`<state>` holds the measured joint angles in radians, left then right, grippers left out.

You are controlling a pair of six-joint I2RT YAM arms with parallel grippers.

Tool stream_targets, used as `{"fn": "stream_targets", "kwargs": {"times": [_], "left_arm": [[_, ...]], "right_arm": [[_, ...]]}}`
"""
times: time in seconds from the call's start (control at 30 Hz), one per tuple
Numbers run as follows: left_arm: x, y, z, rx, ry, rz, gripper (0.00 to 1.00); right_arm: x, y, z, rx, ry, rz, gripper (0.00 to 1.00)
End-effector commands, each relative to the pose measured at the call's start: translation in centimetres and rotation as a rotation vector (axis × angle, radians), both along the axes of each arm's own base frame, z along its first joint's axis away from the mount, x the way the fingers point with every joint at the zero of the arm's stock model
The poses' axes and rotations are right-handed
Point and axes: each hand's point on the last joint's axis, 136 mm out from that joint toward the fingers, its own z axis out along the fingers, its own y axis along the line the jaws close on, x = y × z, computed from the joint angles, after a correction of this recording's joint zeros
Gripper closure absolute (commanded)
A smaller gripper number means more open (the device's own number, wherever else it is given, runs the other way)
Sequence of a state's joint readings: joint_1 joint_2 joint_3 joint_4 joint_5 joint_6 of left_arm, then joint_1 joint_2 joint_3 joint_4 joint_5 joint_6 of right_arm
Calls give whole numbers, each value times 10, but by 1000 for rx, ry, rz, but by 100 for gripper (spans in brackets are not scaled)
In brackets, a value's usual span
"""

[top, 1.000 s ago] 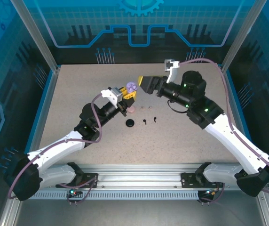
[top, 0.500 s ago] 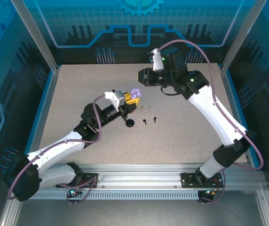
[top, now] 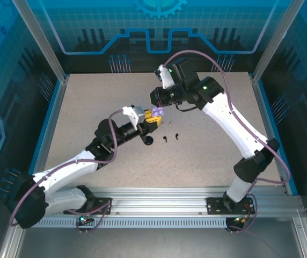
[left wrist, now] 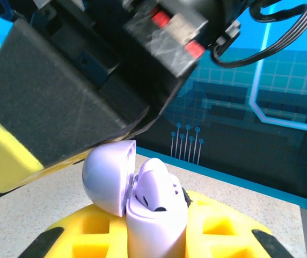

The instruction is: Insert the wireless bluetooth earbuds into the charging case

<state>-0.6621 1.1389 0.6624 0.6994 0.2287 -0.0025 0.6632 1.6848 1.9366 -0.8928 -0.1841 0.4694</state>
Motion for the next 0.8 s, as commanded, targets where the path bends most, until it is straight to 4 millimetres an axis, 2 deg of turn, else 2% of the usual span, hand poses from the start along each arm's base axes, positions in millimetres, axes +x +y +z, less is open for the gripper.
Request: {"fn": "stream_targets", "kwargs": {"times": [0.0, 0.1, 0.2, 0.37, 0.47, 0.6, 0.7, 0.77], "left_arm": [[3, 1, 13, -41, -25, 13, 100], [5, 0, 13, -42, -24, 13, 100], [7, -1, 11, -41, -16, 18, 100], [14, -1, 1, -35, 30, 39, 100], [23, 2, -15, -38, 105, 82, 100], [40, 11, -44, -46, 250, 154, 100], [54, 21, -63, -67, 350, 197, 100], [68, 35, -79, -96, 447, 247, 100]], "right_arm": [[-43, -12, 1, -13, 27, 56, 92], [-53, -22, 0, -6, 24, 35, 92], [-54, -31, 1, 4, 15, 3, 91], [-40, -57, 4, 29, -14, -126, 84], [-30, -80, 3, 64, -18, -226, 72], [-24, -99, -13, 85, 3, -305, 59], [-25, -106, -30, 76, 24, -333, 56], [-28, -109, -42, 66, 40, -345, 55]]}}
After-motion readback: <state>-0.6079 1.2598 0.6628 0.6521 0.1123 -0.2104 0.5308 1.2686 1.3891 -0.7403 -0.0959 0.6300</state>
